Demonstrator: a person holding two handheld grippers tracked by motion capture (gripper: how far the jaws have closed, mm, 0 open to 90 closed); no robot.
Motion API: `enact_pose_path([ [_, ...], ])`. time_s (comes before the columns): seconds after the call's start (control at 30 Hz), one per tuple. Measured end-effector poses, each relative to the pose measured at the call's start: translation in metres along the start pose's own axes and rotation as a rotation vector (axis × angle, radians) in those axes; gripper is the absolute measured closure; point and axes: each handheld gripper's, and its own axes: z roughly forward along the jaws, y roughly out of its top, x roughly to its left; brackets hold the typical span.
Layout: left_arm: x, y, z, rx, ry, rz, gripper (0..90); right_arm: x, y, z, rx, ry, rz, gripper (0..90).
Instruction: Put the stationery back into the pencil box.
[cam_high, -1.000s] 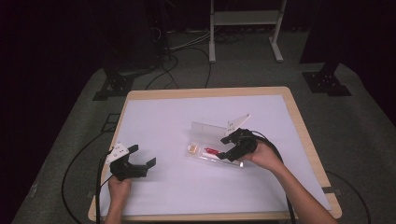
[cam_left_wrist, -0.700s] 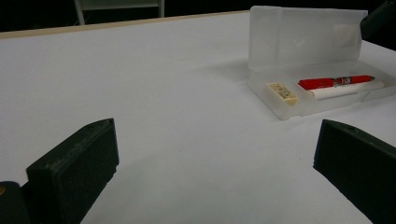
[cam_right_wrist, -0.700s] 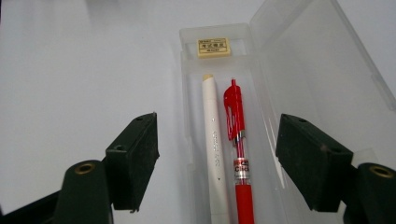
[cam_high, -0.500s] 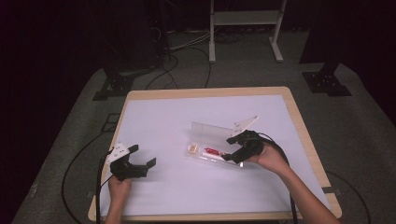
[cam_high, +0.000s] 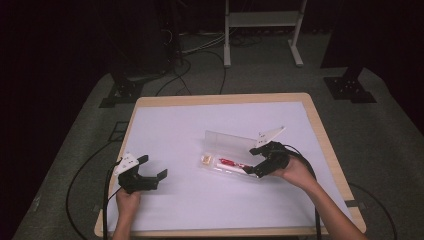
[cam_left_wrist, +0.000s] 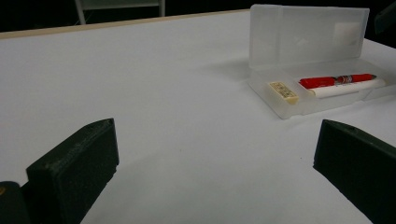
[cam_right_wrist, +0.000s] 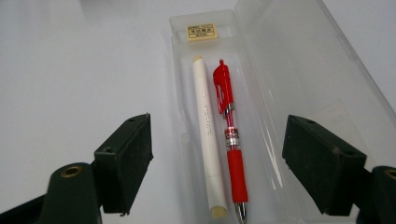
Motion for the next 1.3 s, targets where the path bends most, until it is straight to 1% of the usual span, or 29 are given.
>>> enact_pose_path([
  [0.53,0.0,0.0,0.0,0.003,0.002,0.001,0.0,-0.003,-0.017,-0.011,-0.001,-0.021,0.025,20.6],
  [0.63,0.0,0.0,0.0,0.004,0.001,0.002,0.0,-0.003,-0.02,-0.014,0.002,-0.022,0.022,20.3],
  [0.97,0.0,0.0,0.0,0.005,0.002,0.003,0.0,-0.003,-0.028,-0.019,0.005,-0.032,0.034,19.7],
  [1.0,0.0,0.0,0.0,0.005,0.002,0.003,0.0,-0.003,-0.029,-0.02,0.004,-0.031,0.028,19.6],
  [1.3,0.0,0.0,0.0,0.006,0.003,0.003,0.0,-0.002,-0.035,-0.023,0.007,-0.042,0.032,19.3],
])
